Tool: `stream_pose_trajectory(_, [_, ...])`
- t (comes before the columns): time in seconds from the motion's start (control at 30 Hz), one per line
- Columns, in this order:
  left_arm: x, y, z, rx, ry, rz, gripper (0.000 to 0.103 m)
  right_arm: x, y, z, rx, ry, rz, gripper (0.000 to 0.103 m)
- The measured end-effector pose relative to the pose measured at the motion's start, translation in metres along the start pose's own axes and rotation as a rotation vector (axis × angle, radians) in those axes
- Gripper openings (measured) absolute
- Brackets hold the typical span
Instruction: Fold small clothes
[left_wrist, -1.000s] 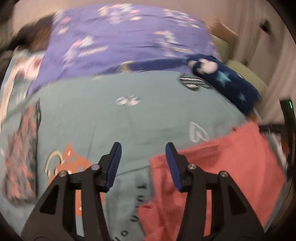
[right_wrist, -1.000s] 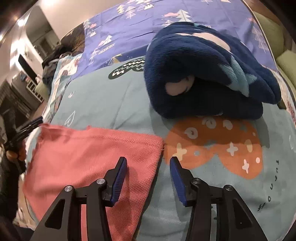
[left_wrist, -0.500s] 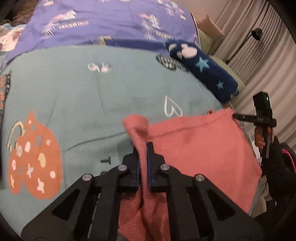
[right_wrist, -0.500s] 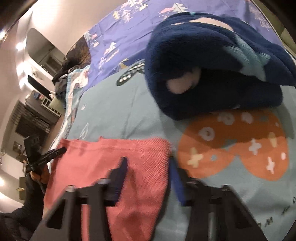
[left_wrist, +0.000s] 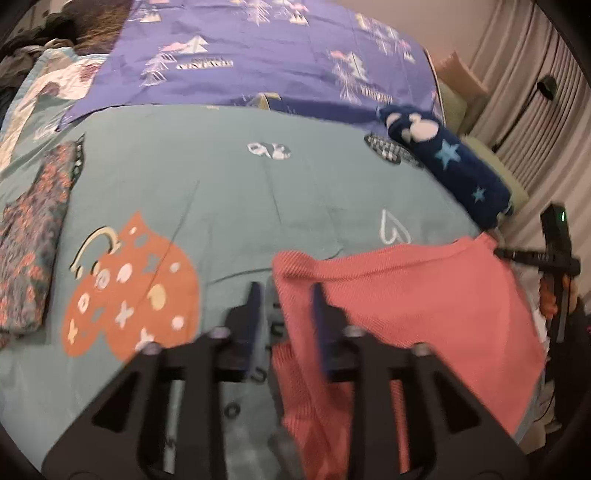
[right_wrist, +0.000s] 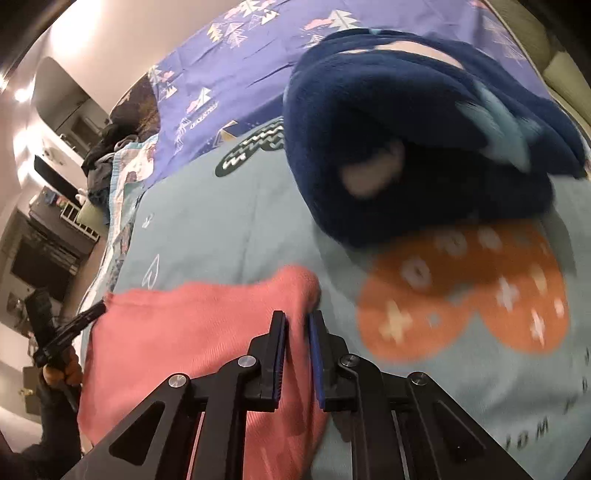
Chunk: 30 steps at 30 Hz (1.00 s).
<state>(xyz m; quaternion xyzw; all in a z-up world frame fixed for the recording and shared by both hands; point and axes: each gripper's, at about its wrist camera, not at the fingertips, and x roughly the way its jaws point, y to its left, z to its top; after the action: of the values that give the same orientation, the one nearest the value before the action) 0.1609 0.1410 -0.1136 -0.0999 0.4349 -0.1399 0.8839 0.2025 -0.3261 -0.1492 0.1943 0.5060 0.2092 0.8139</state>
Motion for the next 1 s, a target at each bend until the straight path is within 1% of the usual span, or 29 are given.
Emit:
stream_pose_trajectory(0.03, [-0.013, 0.002, -0.005, -0.018, -0.028, 0.001, 0.054, -0.012, -0.001, -0.009, 0.004, -0.012, 0.006, 0.019])
stream_pose_trajectory(0.07, [-0.023, 0.003, -0.008, -0.027, -0.048, 0.003, 0.059, -0.021, -0.002, -0.017, 0.006, -0.022, 0.009, 0.023])
stream_pose_trajectory(0.1, [-0.036, 0.005, -0.014, -0.038, -0.069, 0.002, 0.059, -0.034, -0.003, -0.030, 0.009, -0.036, 0.011, 0.025])
stream_pose_trajectory(0.13, [-0.050, 0.007, -0.023, -0.053, -0.082, -0.002, 0.059, -0.044, -0.002, -0.039, 0.011, -0.041, 0.012, 0.025])
stream_pose_trajectory(0.17, [-0.060, 0.008, -0.031, -0.065, -0.087, -0.010, 0.059, -0.055, -0.001, -0.055, 0.015, -0.047, 0.018, 0.025])
stream_pose_trajectory(0.23, [-0.082, 0.008, -0.055, -0.094, -0.091, -0.060, 0.059, -0.068, -0.002, -0.078, 0.018, -0.046, 0.030, 0.026])
stream_pose_trajectory(0.3, [-0.099, 0.003, -0.081, -0.093, -0.075, -0.110, 0.059, -0.077, 0.003, -0.103, 0.014, -0.038, 0.038, 0.033])
stream_pose_trajectory(0.37, [-0.107, -0.005, -0.100, -0.080, -0.052, -0.164, 0.059, -0.083, 0.007, -0.128, 0.004, -0.021, 0.039, 0.037])
stream_pose_trajectory(0.4, [-0.111, -0.010, -0.112, -0.069, -0.029, -0.199, 0.059, -0.083, 0.009, -0.134, 0.002, -0.015, 0.042, 0.038])
stream_pose_trajectory(0.47, [-0.113, -0.023, -0.130, -0.020, 0.015, -0.225, 0.059, -0.083, 0.011, -0.145, 0.003, -0.003, 0.061, 0.039])
stream_pose_trajectory(0.53, [-0.112, -0.032, -0.141, 0.029, 0.048, -0.234, 0.059, -0.082, 0.016, -0.155, -0.004, 0.008, 0.071, 0.039])
stream_pose_trajectory(0.6, [-0.109, -0.045, -0.148, 0.098, 0.077, -0.236, 0.059, -0.082, 0.024, -0.162, -0.034, 0.017, 0.053, 0.040])
stream_pose_trajectory(0.63, [-0.108, -0.052, -0.150, 0.140, 0.078, -0.218, 0.059, -0.082, 0.027, -0.164, -0.048, 0.018, 0.047, 0.041])
stream_pose_trajectory(0.7, [-0.109, -0.059, -0.151, 0.191, 0.071, -0.193, 0.059, -0.085, 0.034, -0.173, -0.074, 0.014, 0.038, 0.046])
stream_pose_trajectory(0.8, [-0.108, -0.063, -0.144, 0.225, 0.057, -0.192, 0.059, -0.090, 0.037, -0.181, -0.088, 0.005, 0.030, 0.049])
stream_pose_trajectory(0.93, [-0.109, -0.064, -0.133, 0.264, 0.028, -0.158, 0.059, -0.096, 0.035, -0.187, -0.080, -0.003, 0.022, 0.050])
stream_pose_trajectory(1.0, [-0.112, -0.064, -0.135, 0.278, 0.032, -0.187, 0.059, -0.097, 0.033, -0.189, -0.069, -0.005, 0.022, 0.051])
